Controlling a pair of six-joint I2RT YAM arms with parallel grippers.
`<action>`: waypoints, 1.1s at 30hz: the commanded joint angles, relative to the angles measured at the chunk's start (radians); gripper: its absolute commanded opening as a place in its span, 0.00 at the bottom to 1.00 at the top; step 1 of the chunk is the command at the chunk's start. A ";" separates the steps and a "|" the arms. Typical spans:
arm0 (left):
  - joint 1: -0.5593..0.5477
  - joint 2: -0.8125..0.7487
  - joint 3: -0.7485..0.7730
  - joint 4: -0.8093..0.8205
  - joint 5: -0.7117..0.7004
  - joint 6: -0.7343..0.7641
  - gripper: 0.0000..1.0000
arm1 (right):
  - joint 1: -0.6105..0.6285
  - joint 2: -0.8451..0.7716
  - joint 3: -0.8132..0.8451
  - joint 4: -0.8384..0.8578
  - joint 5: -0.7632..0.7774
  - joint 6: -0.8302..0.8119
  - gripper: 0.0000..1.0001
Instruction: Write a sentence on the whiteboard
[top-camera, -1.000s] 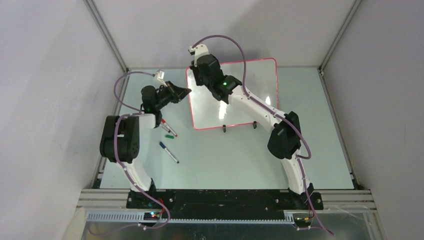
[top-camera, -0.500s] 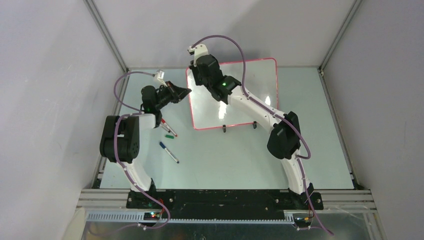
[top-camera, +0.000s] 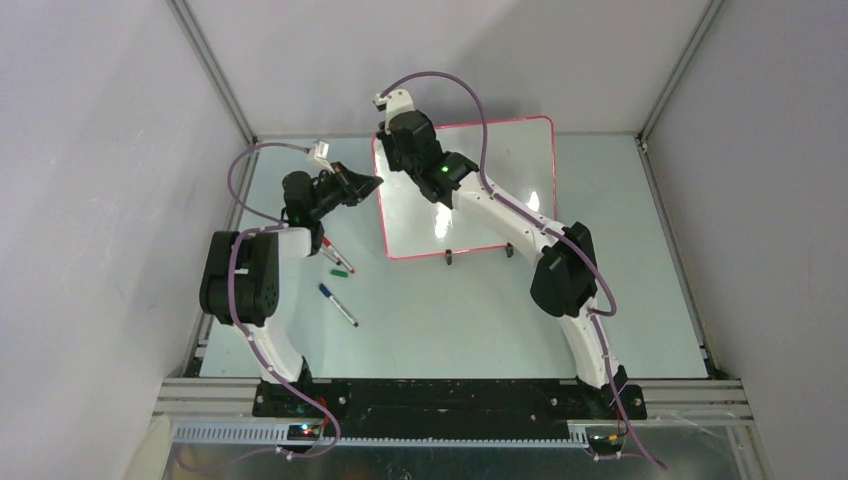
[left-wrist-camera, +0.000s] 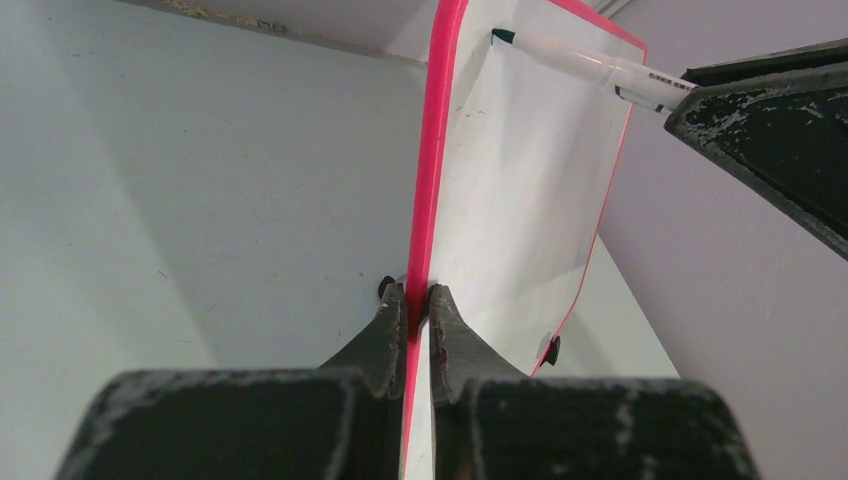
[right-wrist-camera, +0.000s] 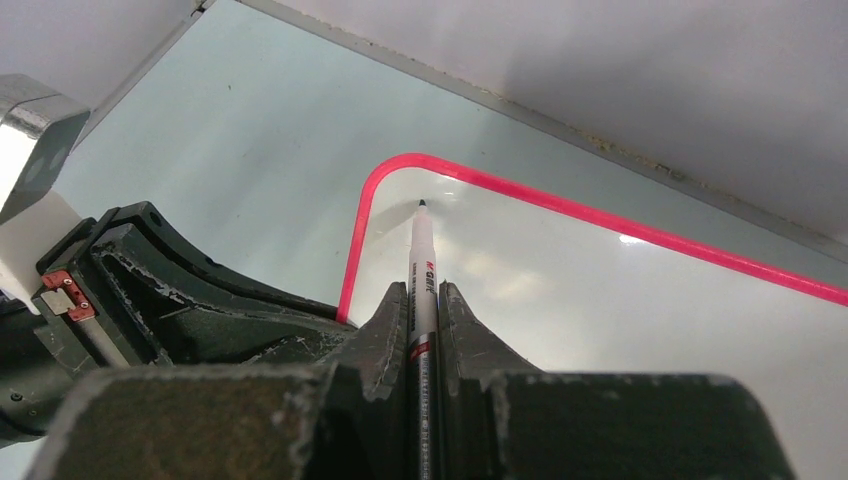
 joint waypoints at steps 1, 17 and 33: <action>-0.013 -0.019 0.015 0.027 0.005 0.011 0.00 | 0.006 0.012 0.063 0.029 0.020 -0.018 0.00; -0.014 -0.027 0.016 0.016 0.005 0.028 0.00 | 0.011 0.002 0.051 -0.009 0.025 -0.061 0.00; -0.013 -0.028 0.011 0.020 0.005 0.030 0.00 | 0.012 -0.044 -0.016 0.052 0.025 -0.066 0.00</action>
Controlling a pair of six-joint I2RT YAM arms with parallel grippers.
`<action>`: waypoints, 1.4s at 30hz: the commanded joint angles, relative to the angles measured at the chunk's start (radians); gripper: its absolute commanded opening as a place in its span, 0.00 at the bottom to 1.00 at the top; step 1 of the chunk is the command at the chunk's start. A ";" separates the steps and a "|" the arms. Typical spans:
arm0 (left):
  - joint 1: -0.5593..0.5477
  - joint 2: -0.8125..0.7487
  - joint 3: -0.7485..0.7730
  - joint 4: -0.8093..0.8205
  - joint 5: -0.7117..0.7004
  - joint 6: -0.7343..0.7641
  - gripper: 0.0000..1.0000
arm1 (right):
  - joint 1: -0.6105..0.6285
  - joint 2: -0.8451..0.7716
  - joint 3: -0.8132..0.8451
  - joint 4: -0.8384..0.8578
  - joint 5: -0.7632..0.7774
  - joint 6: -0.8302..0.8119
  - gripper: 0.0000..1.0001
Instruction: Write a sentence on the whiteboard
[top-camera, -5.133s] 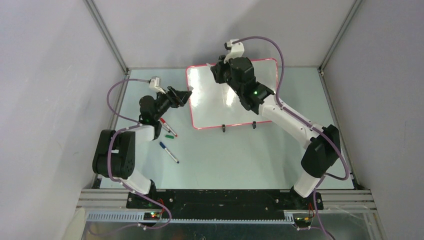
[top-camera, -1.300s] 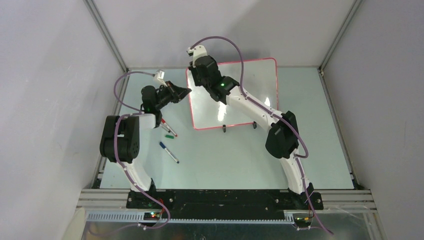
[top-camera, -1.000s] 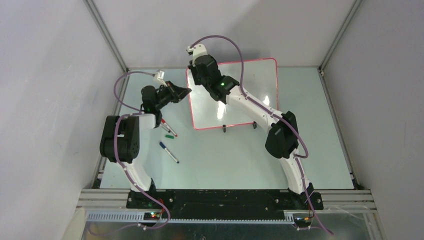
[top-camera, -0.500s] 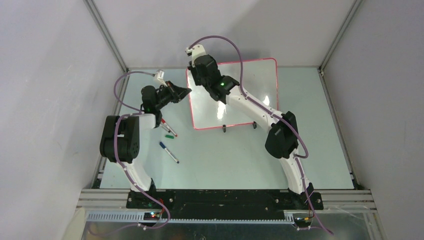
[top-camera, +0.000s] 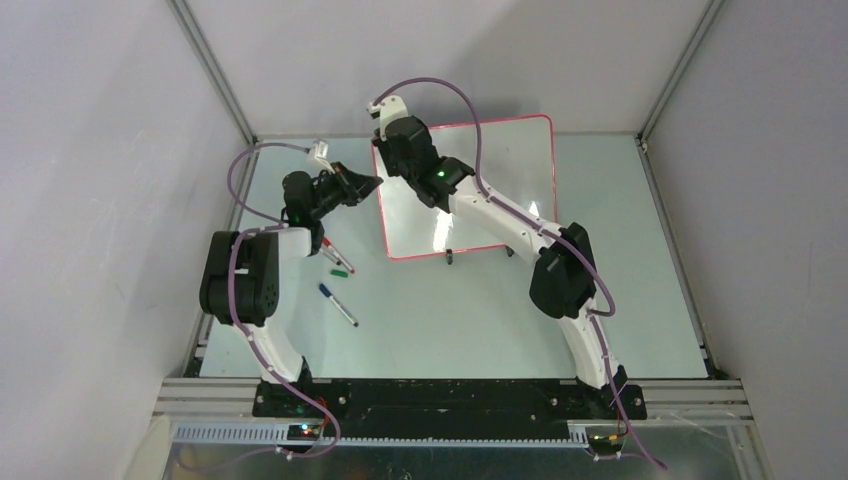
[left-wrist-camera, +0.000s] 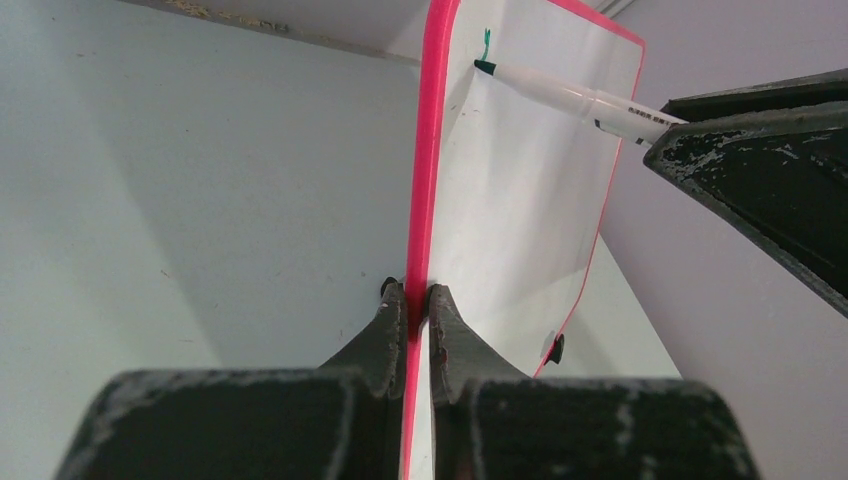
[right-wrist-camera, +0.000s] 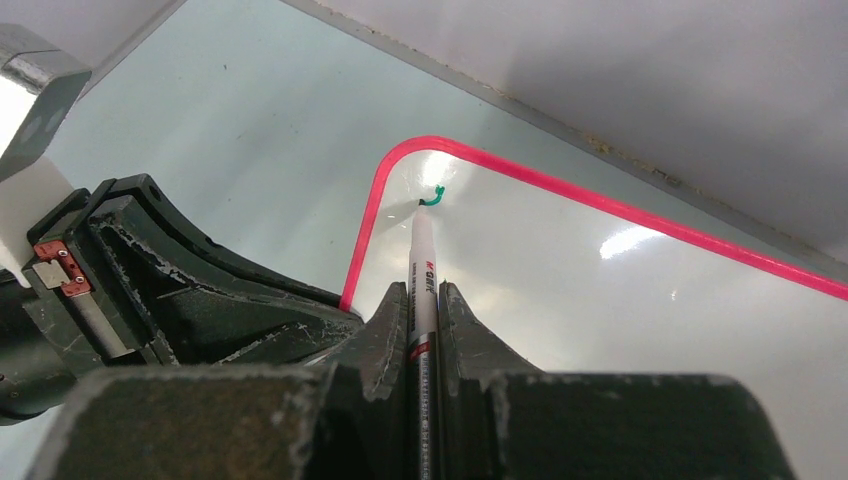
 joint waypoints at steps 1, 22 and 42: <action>-0.013 -0.028 0.011 0.021 0.006 0.026 0.00 | -0.002 -0.043 0.013 0.031 0.017 -0.015 0.00; -0.013 -0.029 0.011 0.023 0.006 0.028 0.00 | -0.016 -0.043 0.021 0.034 0.033 0.003 0.00; -0.013 -0.034 0.012 0.013 0.005 0.036 0.00 | -0.007 -0.043 0.026 -0.012 0.030 -0.018 0.00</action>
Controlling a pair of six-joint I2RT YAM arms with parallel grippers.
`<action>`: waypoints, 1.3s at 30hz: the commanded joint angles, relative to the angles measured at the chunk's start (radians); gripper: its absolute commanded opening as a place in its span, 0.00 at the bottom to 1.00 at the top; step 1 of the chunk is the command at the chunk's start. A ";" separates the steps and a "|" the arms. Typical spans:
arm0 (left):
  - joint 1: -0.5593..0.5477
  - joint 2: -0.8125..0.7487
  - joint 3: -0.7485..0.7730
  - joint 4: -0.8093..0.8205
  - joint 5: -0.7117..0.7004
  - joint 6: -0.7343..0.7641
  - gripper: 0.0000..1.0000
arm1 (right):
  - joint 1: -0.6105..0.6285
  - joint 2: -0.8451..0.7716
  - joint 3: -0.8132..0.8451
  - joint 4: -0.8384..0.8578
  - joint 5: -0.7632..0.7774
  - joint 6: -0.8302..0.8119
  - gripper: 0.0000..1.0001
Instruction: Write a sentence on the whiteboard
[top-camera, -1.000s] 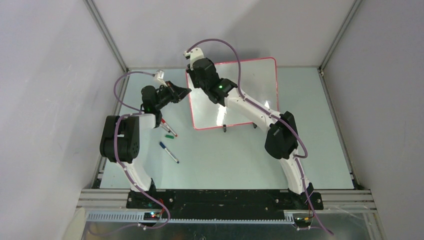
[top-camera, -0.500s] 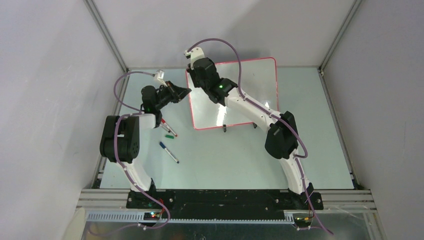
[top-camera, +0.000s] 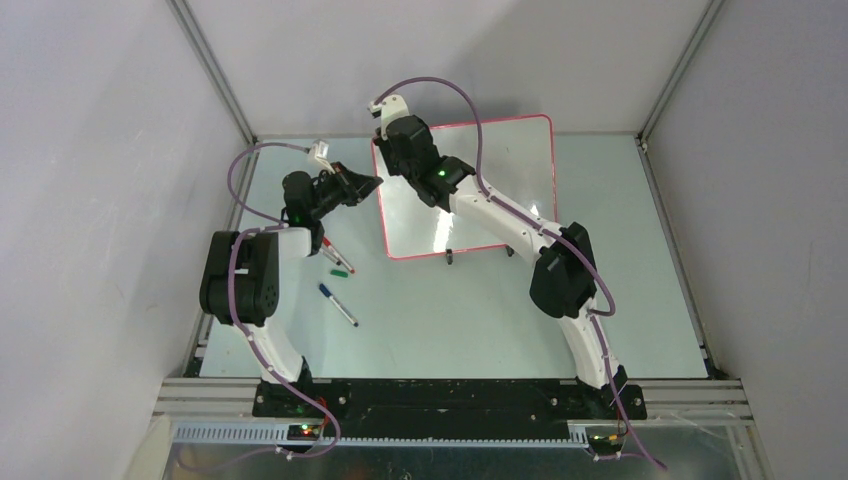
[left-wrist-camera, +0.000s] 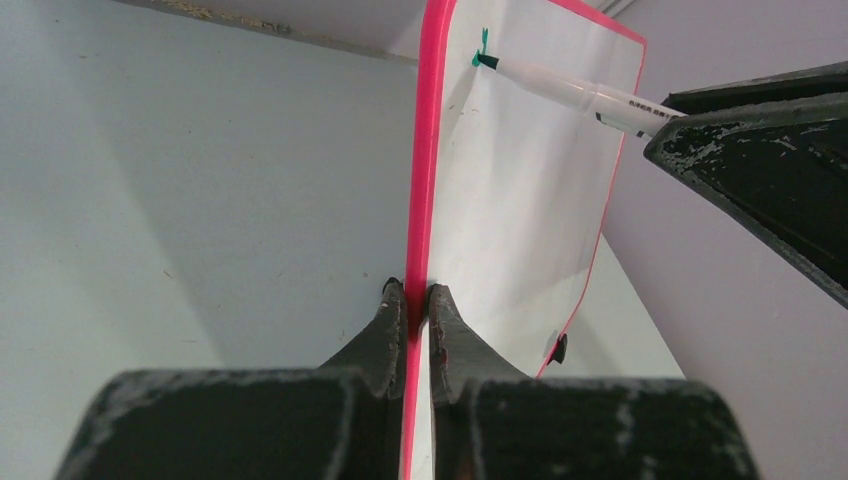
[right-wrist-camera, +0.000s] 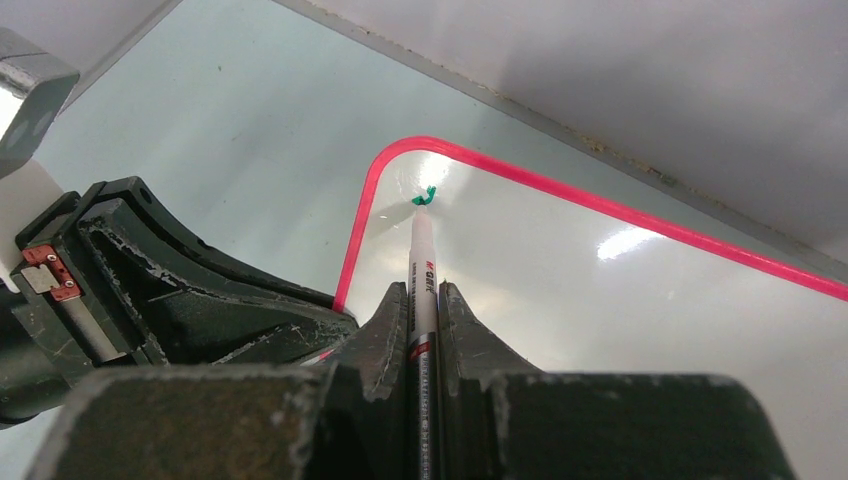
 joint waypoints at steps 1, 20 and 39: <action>-0.013 -0.034 0.011 0.013 0.006 0.031 0.00 | -0.003 -0.044 0.026 -0.015 0.029 -0.018 0.00; -0.014 -0.036 0.013 0.013 0.005 0.030 0.00 | 0.003 -0.049 0.021 -0.061 0.039 -0.019 0.00; -0.016 -0.040 0.012 0.017 0.006 0.028 0.00 | 0.004 -0.086 -0.058 -0.061 0.028 -0.001 0.00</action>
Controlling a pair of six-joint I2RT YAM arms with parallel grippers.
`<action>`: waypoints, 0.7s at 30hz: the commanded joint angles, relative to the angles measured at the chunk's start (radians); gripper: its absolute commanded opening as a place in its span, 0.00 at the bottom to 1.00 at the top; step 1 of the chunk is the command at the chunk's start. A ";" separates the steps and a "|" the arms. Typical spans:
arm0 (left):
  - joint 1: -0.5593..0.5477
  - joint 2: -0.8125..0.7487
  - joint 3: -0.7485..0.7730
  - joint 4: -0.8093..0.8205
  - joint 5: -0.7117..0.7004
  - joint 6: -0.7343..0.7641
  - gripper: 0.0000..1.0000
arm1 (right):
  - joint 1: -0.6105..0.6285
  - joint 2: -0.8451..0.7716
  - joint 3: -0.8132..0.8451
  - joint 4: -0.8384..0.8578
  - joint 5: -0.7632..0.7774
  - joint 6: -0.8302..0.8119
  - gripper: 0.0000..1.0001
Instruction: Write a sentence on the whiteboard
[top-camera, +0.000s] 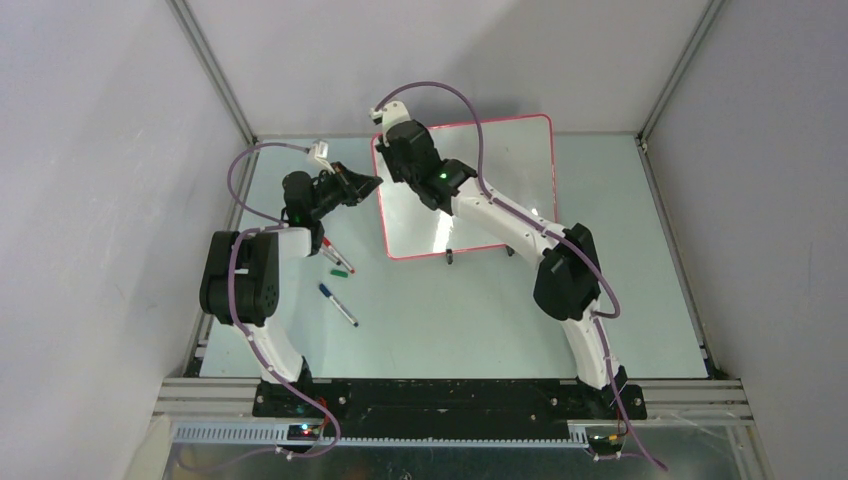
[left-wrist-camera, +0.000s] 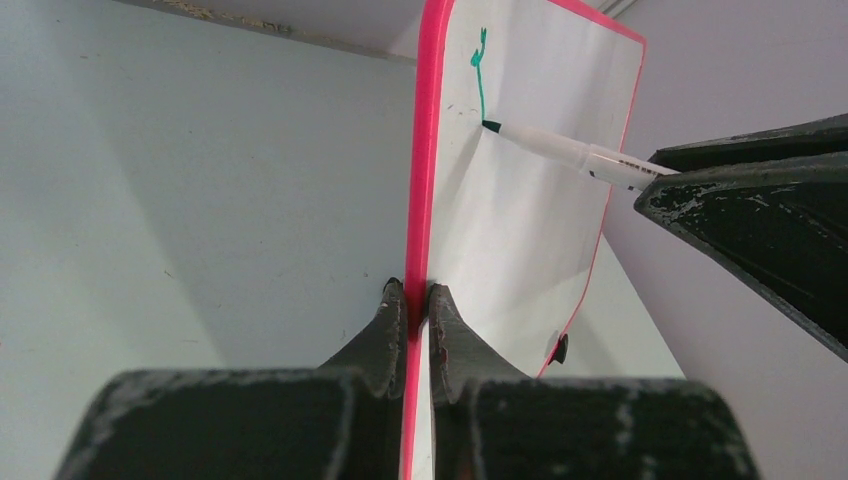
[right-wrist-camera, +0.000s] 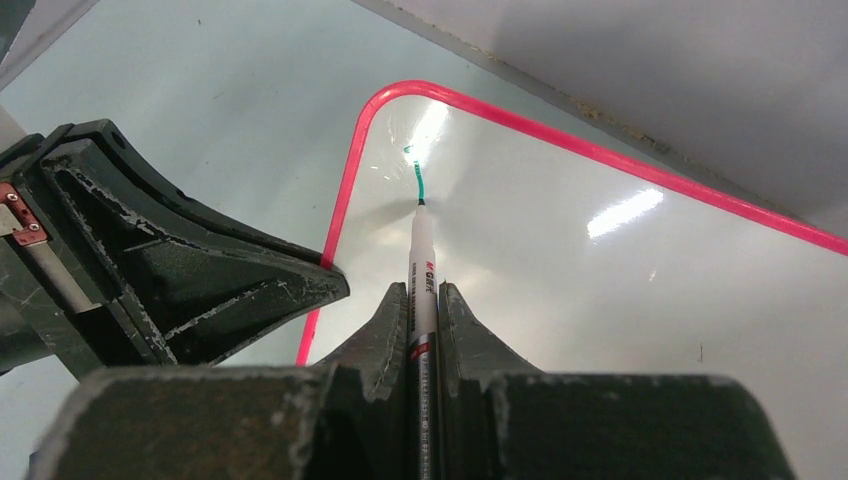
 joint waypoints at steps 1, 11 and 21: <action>-0.016 -0.040 0.012 0.018 0.008 0.028 0.00 | -0.002 -0.057 -0.015 -0.011 0.011 0.003 0.00; -0.016 -0.040 0.012 0.019 0.007 0.030 0.00 | -0.002 -0.073 -0.020 -0.026 -0.018 -0.001 0.00; -0.016 -0.040 0.012 0.017 0.007 0.030 0.00 | -0.009 -0.074 0.001 -0.070 -0.056 0.017 0.00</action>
